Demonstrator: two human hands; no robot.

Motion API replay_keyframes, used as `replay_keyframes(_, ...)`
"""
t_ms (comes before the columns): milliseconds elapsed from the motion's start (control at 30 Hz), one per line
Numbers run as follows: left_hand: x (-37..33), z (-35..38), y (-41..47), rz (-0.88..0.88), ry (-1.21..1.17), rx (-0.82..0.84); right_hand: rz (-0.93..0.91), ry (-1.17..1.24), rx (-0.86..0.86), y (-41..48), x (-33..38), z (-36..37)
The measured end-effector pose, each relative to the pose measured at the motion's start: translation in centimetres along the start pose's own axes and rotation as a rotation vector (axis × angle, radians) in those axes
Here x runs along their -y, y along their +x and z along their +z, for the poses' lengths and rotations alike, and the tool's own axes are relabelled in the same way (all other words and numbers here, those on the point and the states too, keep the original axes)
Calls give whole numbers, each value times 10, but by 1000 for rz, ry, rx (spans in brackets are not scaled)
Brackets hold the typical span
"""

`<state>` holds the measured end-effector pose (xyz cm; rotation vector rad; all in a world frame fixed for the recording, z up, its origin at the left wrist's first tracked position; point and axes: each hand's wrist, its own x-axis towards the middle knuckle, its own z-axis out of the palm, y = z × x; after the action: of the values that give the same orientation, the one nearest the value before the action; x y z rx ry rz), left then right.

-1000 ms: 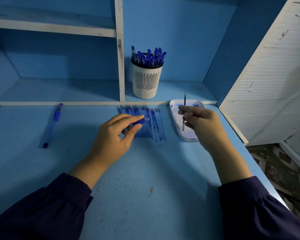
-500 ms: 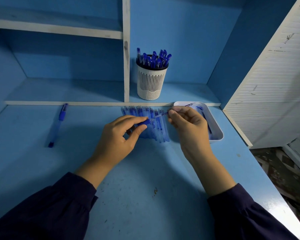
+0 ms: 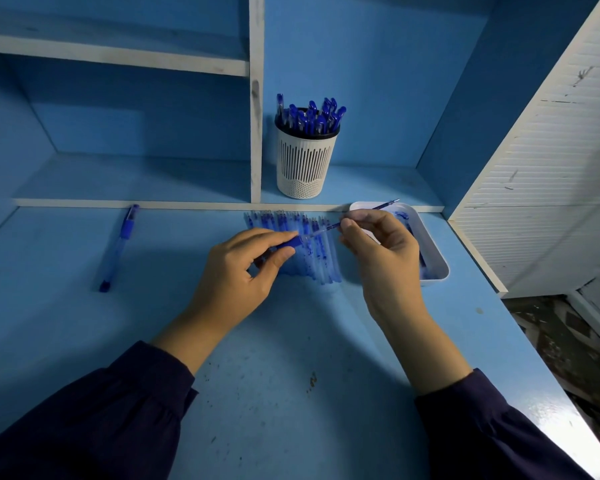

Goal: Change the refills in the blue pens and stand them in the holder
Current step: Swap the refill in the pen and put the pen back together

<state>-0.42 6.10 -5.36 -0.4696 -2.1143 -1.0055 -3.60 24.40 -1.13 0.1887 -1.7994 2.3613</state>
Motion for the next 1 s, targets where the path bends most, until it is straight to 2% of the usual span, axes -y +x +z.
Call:
replay_keyframes(200, -2, -1, 0, -3, -26, -8, -239, -220, 126, -12, 1, 3)
replay_keyframes(333, -6, -2, 0, 11, -30, -17, -282, -288, 176, -20, -6, 9)
replay_keyframes(533, -9, -7, -3, 6, -7, -36, -342, -260, 78, -19, -5, 10)
replay_keyframes(667, -13, -11, -4, 7, -33, -35, -349, -318, 202, -24, -2, 10)
replay_keyframes(867, -12, -17, -9, -3, -13, -22, -408, -322, 156, -23, 0, 8)
replay_keyframes(1000, -13, -23, -10, 10, -8, -10, -429, -430, 306, -22, -3, 4)
